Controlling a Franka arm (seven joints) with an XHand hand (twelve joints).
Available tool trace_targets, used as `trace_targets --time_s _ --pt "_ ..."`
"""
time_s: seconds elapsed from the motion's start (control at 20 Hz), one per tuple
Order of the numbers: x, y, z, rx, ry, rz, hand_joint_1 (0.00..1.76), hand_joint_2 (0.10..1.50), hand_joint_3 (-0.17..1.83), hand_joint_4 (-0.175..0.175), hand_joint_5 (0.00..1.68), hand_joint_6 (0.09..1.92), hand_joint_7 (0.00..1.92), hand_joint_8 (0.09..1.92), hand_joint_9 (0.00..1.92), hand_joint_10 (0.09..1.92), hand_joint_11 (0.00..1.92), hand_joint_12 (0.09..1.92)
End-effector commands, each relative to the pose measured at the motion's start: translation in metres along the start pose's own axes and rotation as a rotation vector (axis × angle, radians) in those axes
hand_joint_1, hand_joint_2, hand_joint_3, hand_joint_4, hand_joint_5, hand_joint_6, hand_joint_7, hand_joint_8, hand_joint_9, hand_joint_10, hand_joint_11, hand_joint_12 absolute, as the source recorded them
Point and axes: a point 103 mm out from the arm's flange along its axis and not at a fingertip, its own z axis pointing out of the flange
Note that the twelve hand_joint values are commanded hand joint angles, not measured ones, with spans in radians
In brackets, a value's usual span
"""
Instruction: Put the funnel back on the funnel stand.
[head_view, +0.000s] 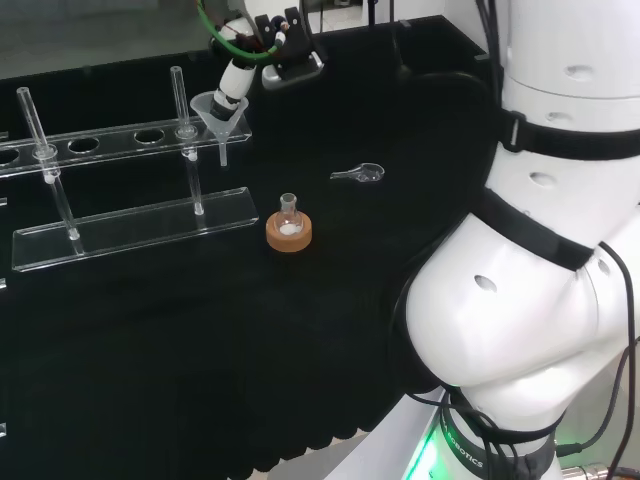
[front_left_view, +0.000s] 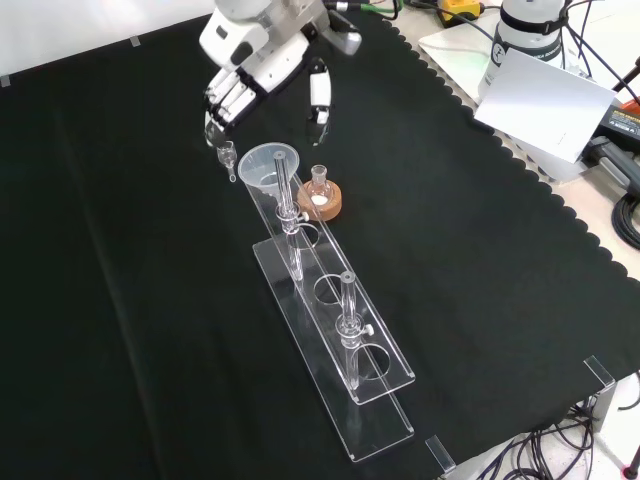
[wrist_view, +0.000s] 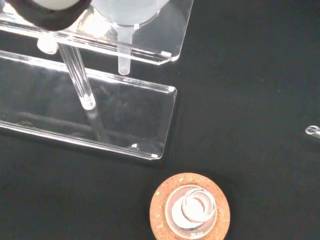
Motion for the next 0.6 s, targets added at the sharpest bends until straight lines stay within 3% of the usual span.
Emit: trace_targets --time_s 0.05,0.4,0.6 --pt "-0.016 -0.07 -0.021 -0.117 0.023 0.057 0.42 0.73 0.2 -0.038 0.07 0.09 0.07 0.09 0.03 0.79 0.07 1.5" --pt "-0.039 -0.127 -0.02 -0.182 0.057 0.137 0.43 0.76 0.18 -0.041 0.12 0.09 0.12 0.11 0.1 0.8 0.11 1.48" --pt "-0.051 -0.147 -0.009 -0.184 0.081 0.168 0.44 0.79 0.13 -0.043 0.15 0.09 0.02 0.42 0.13 0.78 0.13 1.48"
